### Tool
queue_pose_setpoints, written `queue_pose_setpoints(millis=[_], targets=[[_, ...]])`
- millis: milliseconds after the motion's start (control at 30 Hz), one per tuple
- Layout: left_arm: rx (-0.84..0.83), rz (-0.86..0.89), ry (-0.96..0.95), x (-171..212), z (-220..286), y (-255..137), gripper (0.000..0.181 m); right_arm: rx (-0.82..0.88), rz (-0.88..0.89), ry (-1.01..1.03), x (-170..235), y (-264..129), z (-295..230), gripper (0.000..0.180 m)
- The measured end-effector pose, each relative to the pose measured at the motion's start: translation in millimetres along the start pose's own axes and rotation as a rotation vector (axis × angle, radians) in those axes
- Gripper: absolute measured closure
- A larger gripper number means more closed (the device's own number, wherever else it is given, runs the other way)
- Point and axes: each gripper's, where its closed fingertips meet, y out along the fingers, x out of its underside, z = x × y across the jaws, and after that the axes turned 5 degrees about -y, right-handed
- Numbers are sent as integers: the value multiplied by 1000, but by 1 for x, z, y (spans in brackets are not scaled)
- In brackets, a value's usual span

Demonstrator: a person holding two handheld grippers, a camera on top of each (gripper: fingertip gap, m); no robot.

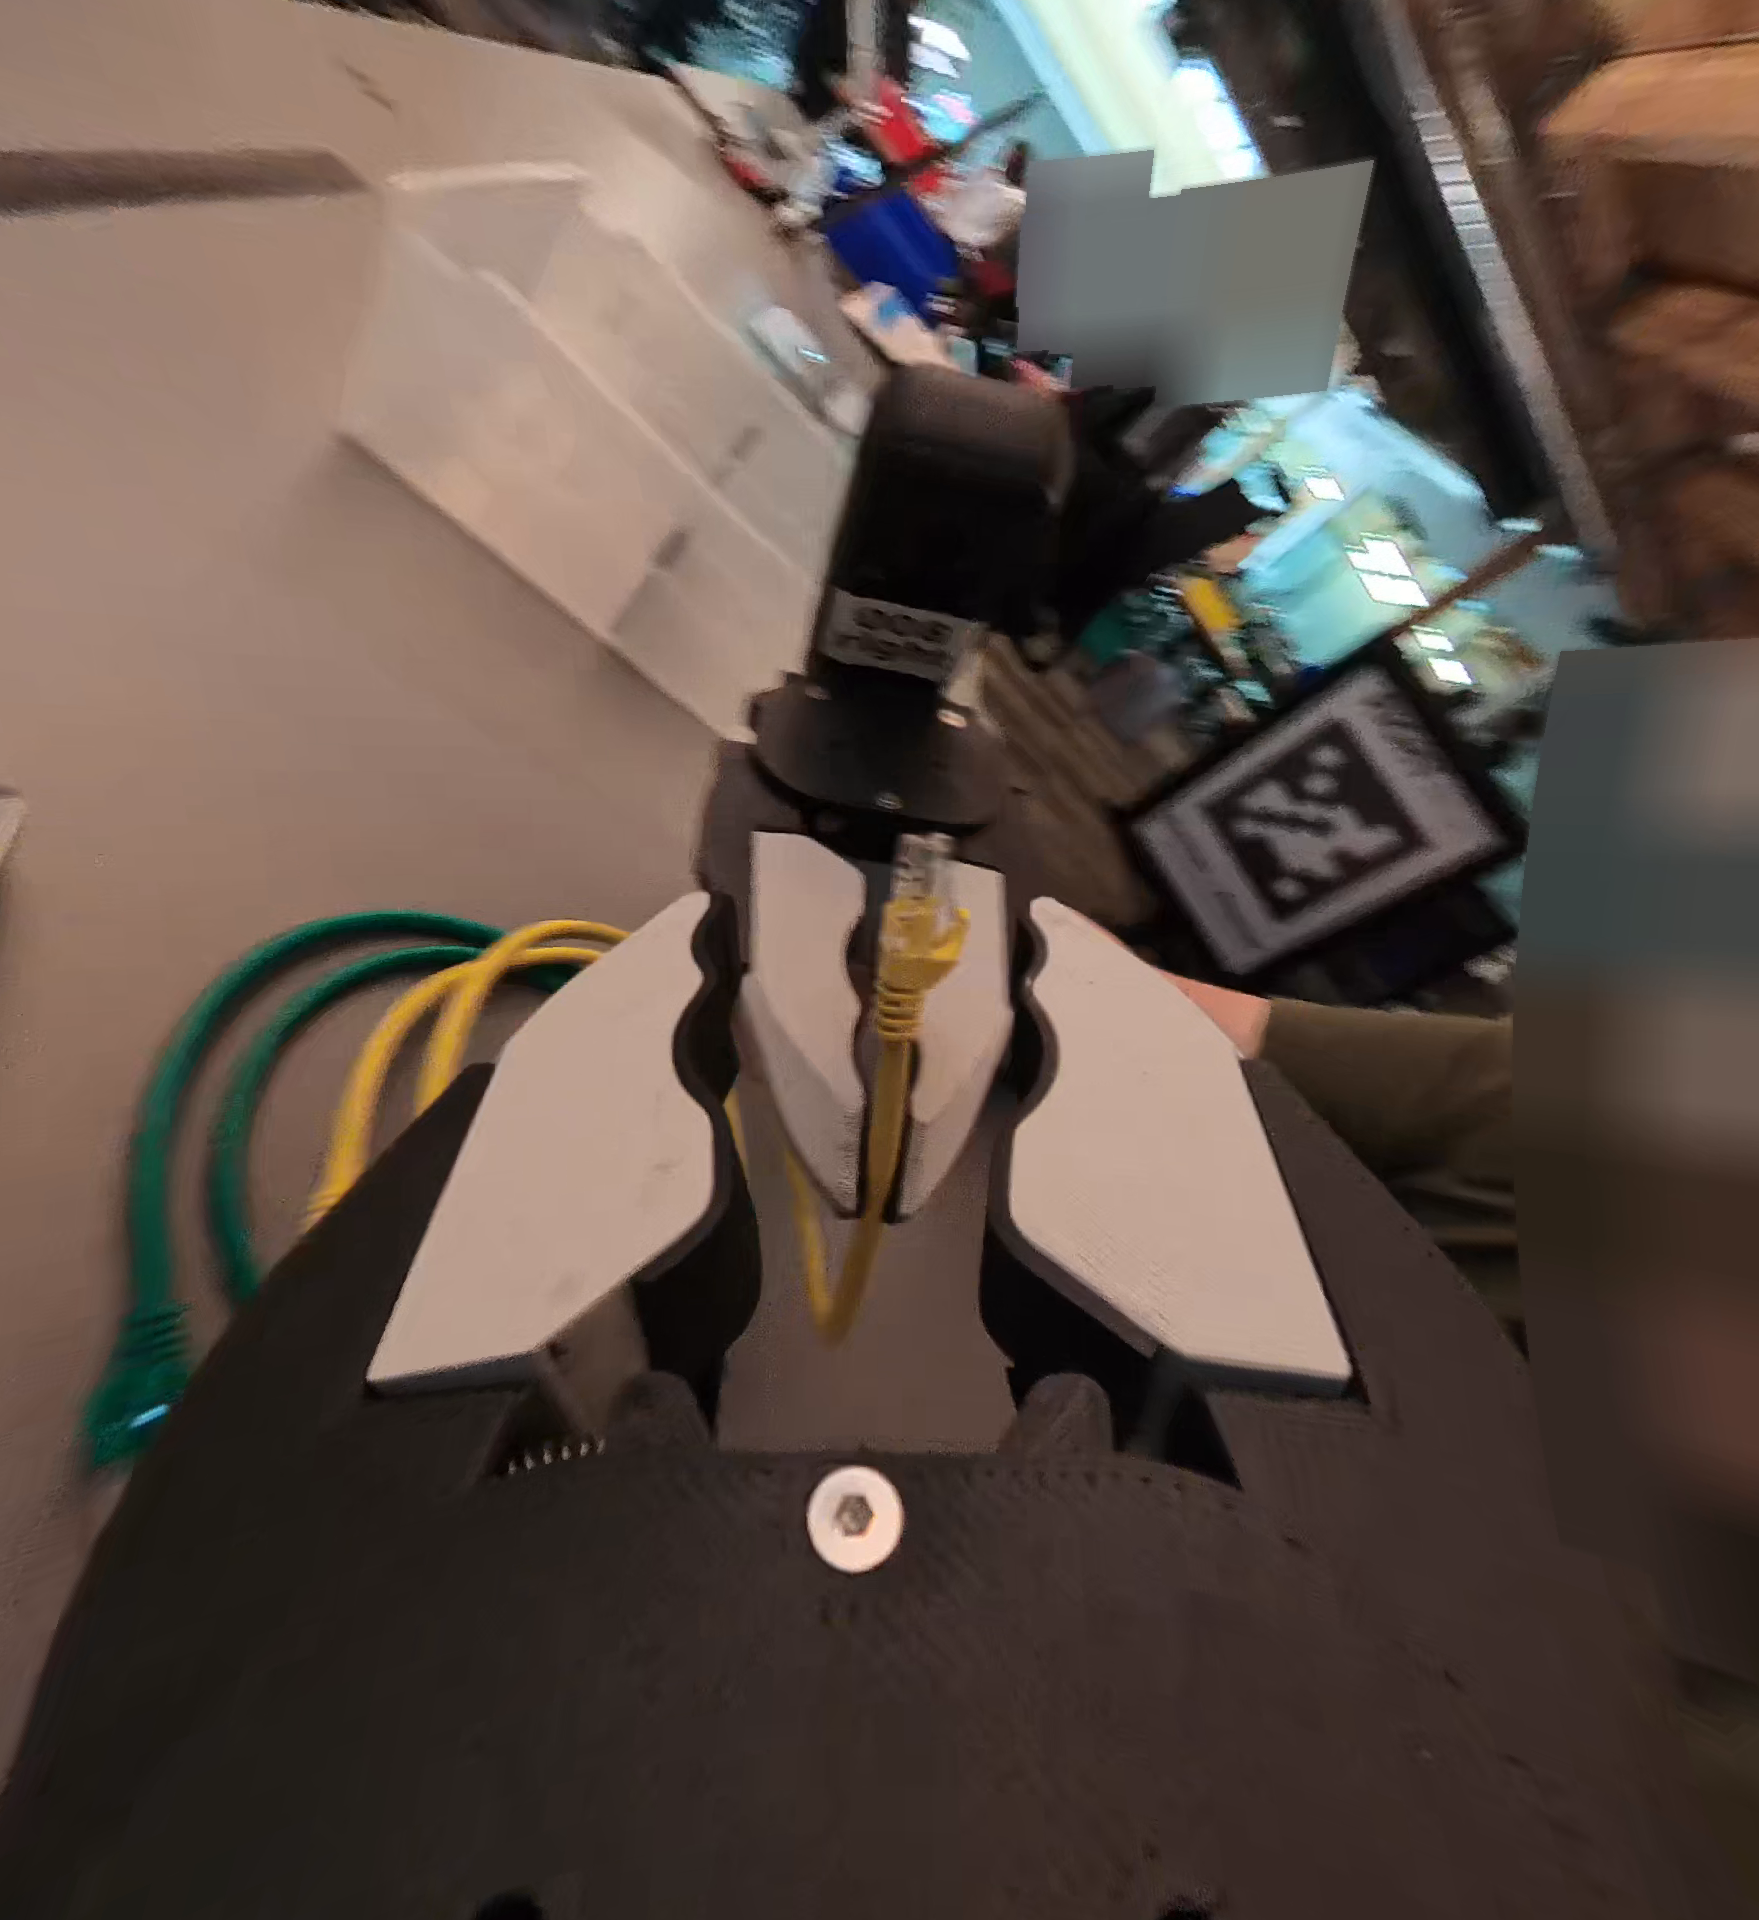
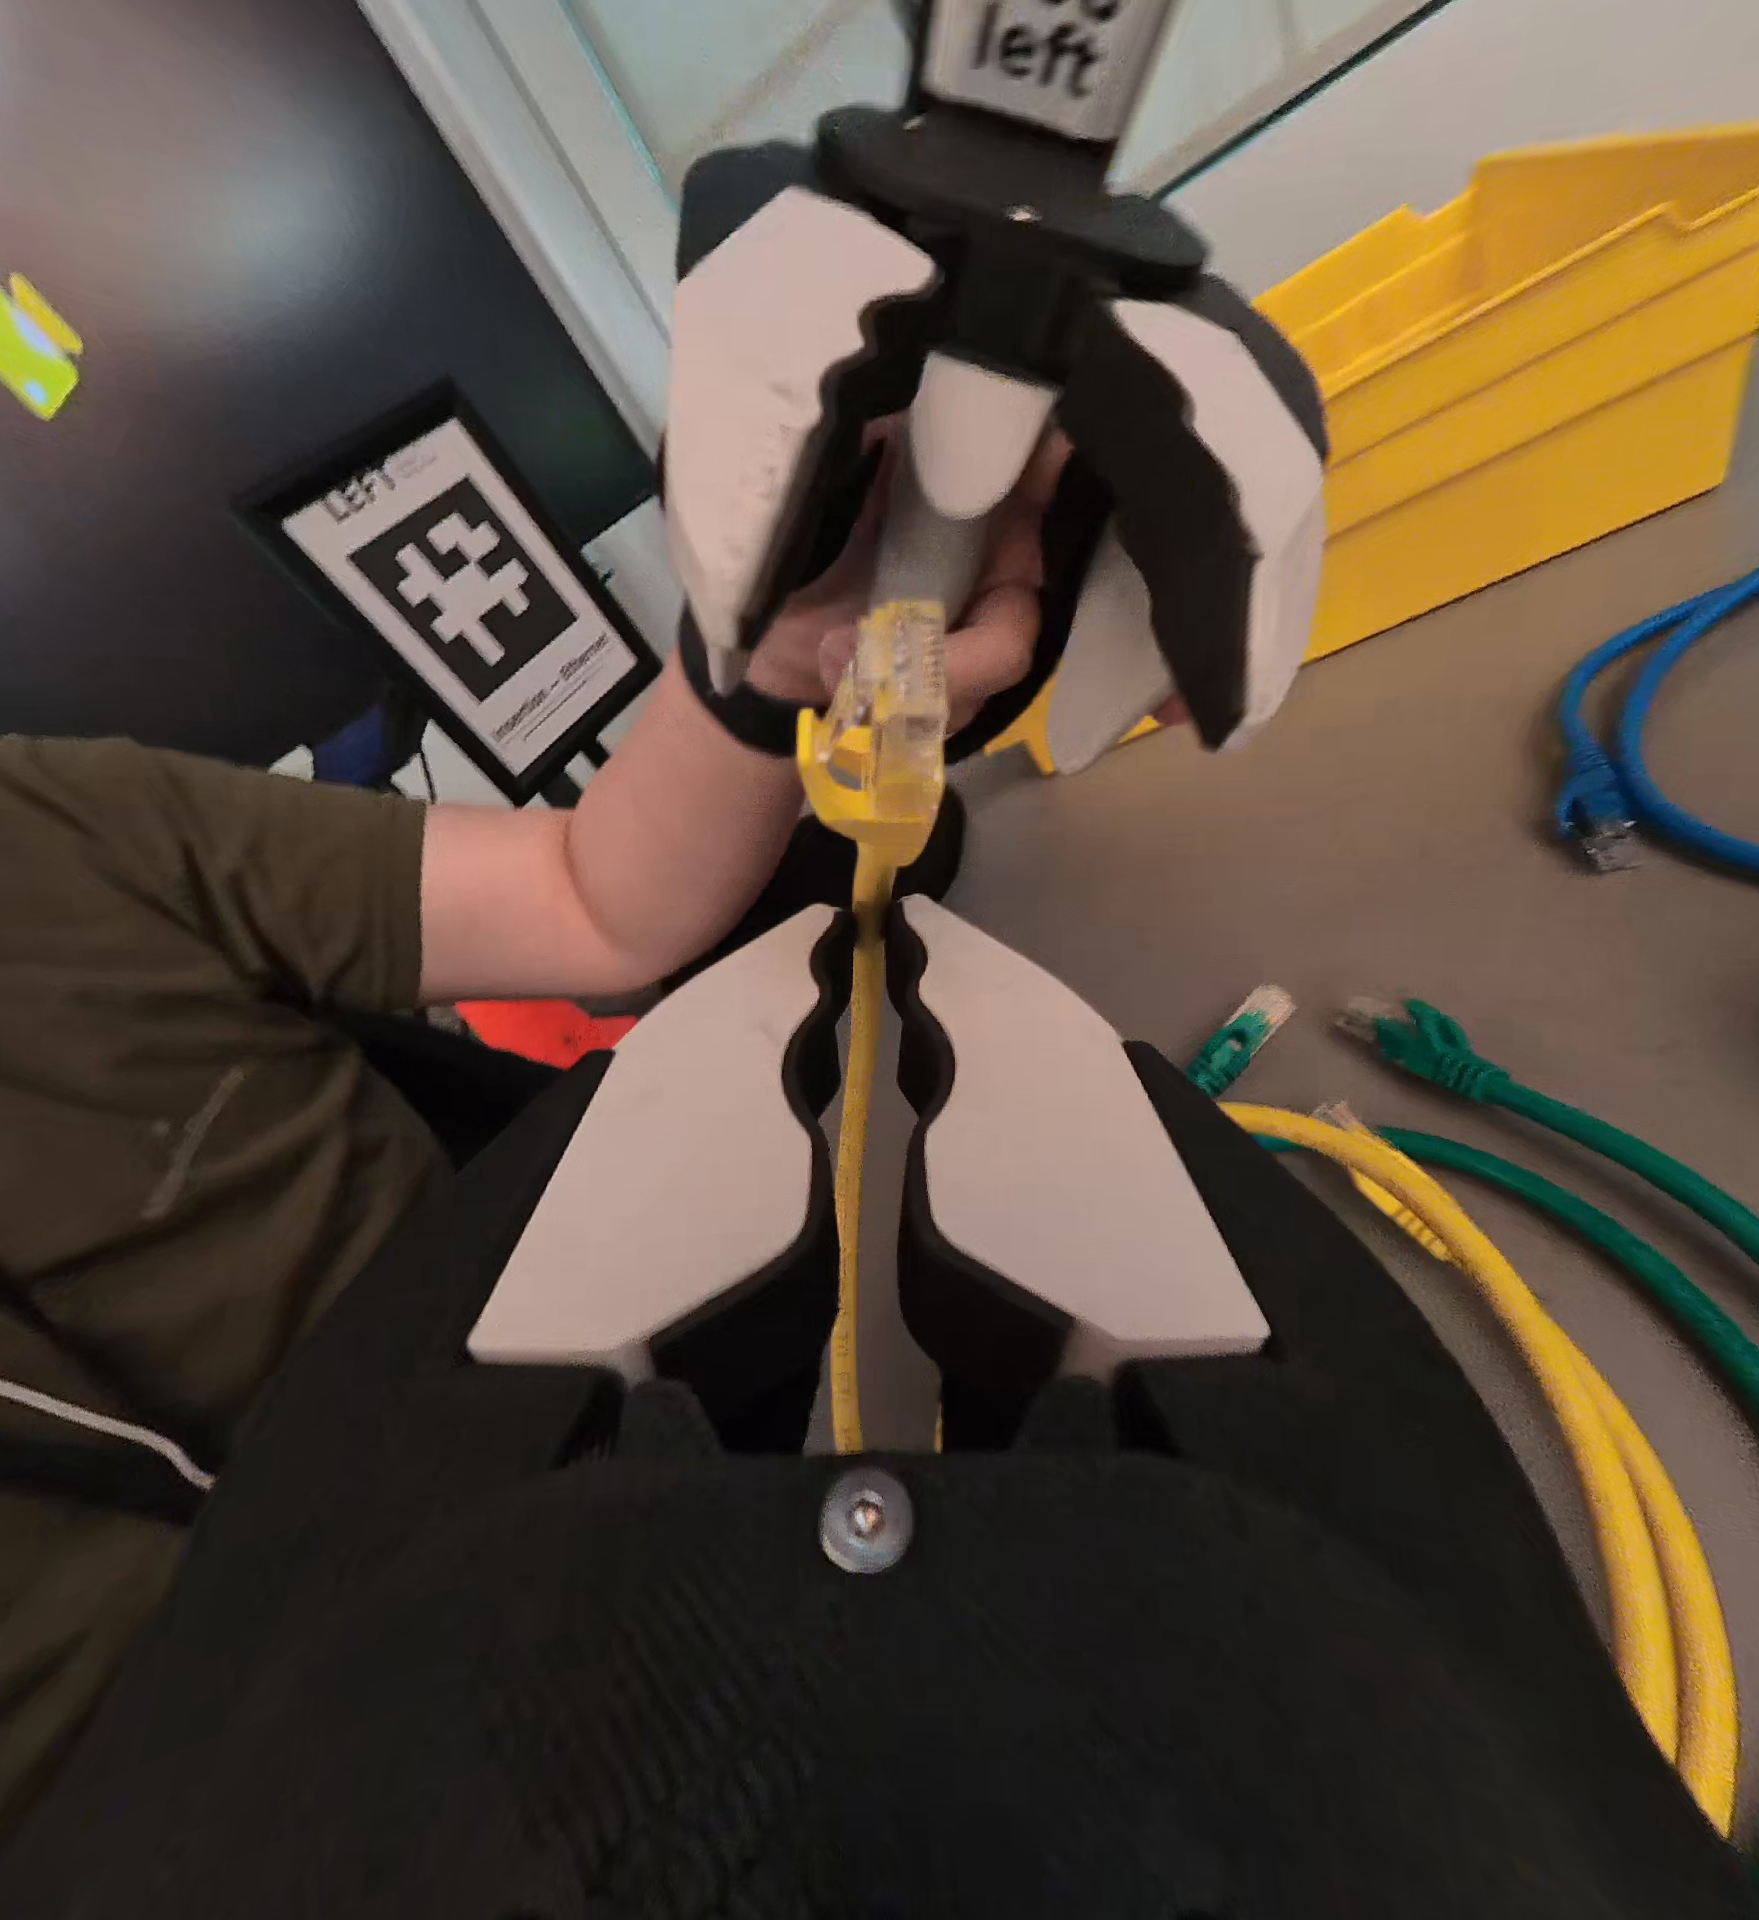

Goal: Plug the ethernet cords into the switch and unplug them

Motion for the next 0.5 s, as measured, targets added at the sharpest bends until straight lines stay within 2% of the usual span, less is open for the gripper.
queue_pose_setpoints(millis=[100,300,400,500], targets=[[161,-126,-52,23,12,11,129,-33,-67,-8,9,-2,-7,173],[107,-200,11,38,4,36,148,-10,-145,14,25,-4,1,173],[25,-209,72,39,-6,37,166,-11,-141,34,25,-3,3,172],[-19,-181,82,34,-8,35,167,-12,-110,41,21,-4,4,172]])
